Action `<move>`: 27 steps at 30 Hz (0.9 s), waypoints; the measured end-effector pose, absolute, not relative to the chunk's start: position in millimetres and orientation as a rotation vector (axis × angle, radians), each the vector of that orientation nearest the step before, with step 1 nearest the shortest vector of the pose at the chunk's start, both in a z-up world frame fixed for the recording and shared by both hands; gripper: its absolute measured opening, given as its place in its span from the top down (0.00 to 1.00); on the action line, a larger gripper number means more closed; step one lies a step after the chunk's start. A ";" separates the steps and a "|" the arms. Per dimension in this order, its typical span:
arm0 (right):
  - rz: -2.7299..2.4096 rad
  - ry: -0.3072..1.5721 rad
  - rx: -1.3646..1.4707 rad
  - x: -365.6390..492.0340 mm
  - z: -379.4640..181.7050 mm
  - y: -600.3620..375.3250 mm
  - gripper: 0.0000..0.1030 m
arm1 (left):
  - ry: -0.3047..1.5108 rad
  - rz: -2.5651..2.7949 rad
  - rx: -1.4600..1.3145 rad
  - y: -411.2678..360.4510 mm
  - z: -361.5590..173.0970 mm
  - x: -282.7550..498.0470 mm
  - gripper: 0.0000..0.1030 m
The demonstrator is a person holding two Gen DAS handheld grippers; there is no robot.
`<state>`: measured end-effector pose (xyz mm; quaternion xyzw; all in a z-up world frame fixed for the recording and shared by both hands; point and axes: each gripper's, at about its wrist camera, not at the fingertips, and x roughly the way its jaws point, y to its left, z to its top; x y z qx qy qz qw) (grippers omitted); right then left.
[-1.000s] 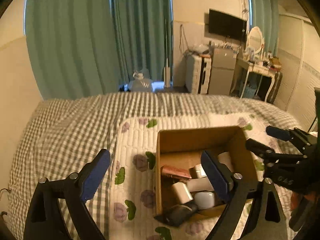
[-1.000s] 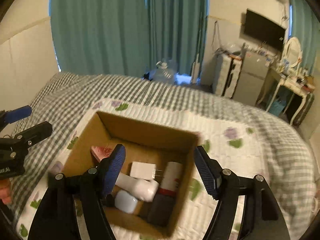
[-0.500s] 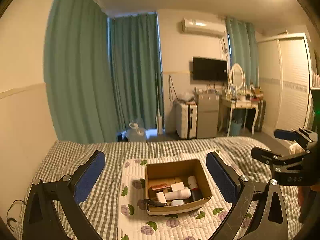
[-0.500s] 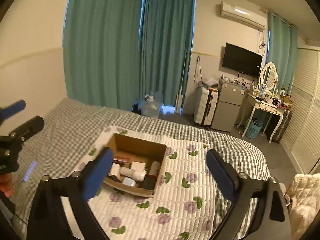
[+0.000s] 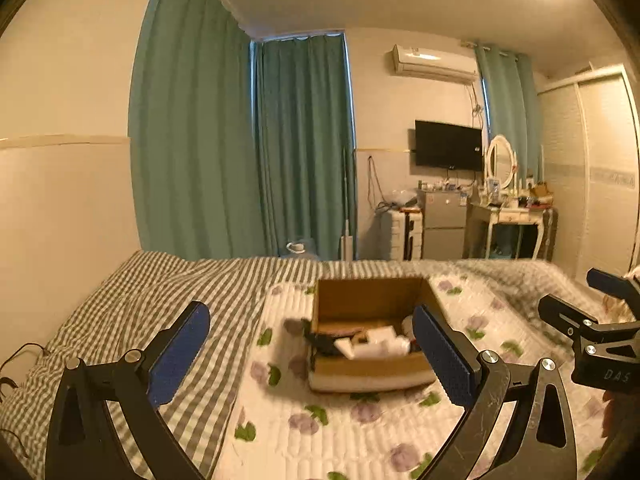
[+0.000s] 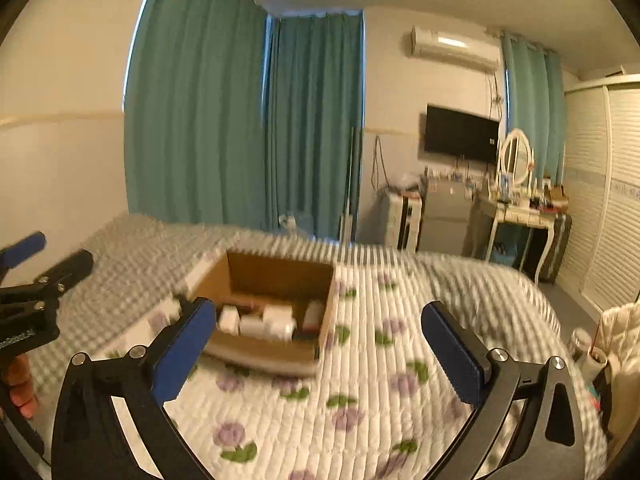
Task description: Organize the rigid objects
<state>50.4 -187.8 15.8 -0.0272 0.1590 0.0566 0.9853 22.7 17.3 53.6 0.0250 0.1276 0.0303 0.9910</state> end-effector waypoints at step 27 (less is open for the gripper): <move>0.096 0.376 -0.038 68.3 -14.8 -181.3 0.00 | 0.363 -0.004 0.019 18.0 25.9 35.1 0.00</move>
